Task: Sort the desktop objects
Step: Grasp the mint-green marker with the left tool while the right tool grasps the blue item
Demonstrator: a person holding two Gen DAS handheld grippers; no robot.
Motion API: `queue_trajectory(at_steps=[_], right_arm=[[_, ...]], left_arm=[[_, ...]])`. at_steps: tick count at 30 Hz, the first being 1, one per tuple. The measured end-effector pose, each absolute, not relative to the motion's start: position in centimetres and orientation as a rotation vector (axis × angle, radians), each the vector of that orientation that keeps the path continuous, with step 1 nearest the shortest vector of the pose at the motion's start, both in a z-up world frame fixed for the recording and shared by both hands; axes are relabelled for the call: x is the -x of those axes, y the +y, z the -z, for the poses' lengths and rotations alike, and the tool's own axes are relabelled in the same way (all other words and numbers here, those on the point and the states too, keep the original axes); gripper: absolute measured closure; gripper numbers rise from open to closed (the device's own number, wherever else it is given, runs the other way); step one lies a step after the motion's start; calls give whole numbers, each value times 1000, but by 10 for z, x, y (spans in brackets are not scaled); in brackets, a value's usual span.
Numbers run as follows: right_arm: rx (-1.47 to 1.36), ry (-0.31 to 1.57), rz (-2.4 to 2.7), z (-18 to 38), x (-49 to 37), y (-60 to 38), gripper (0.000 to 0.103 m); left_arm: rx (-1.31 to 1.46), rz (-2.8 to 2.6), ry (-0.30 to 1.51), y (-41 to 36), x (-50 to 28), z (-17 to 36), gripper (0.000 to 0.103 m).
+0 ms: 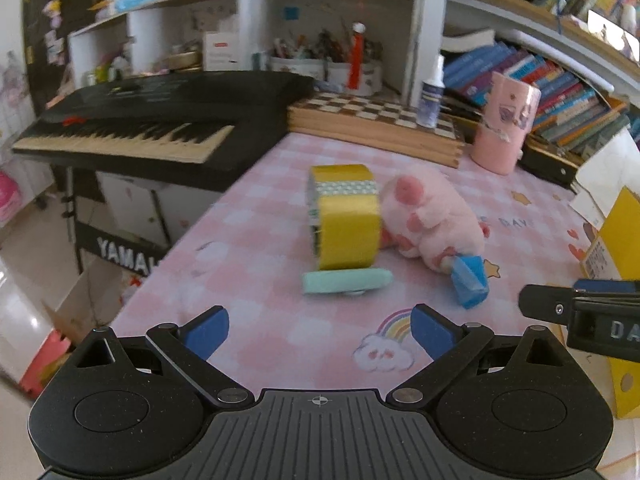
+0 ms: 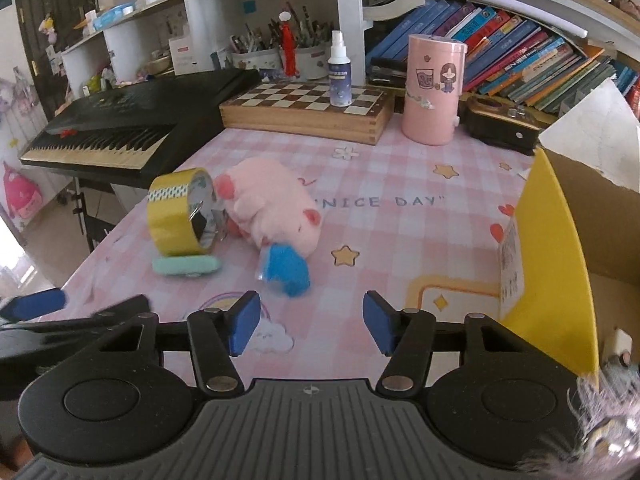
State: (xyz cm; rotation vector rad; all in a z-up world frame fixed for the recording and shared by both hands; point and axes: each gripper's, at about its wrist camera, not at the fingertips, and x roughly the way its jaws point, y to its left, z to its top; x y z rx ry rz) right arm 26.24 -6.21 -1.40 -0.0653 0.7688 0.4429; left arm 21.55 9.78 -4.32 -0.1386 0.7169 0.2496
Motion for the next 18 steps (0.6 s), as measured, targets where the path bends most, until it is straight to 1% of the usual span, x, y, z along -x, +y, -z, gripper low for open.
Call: queue_trajectory(at_steps=[5,6,9,11,12,13,14,18], right_arm=[[83,757,-480,13,-275,-60,47],[86,759,-482,13,-278,-60,47],[92,767,-484,14,-287,-60,47],[92,780,-488,16,-293,-60,46],[91,788,-492,18,-296,-59,46],[92,793,-496,19,-298,-58,45],[94,799,-503,21,-301,-56,43],[100,842,-528,32,-310,-48,40]], left_arm=[[97,-234,732,92,-249,60,5],[100,-238,736,92,-255,63,8],[92,-243,758,92,-272,72,9],[88,-242,774,92,-276,77,16],[90,-241,782,92,-277,78,23],[83,-244,776,92,-276,78,32],[79,-237,773,93,-276,78,34],[94,-219,798,101,-269,74,34]])
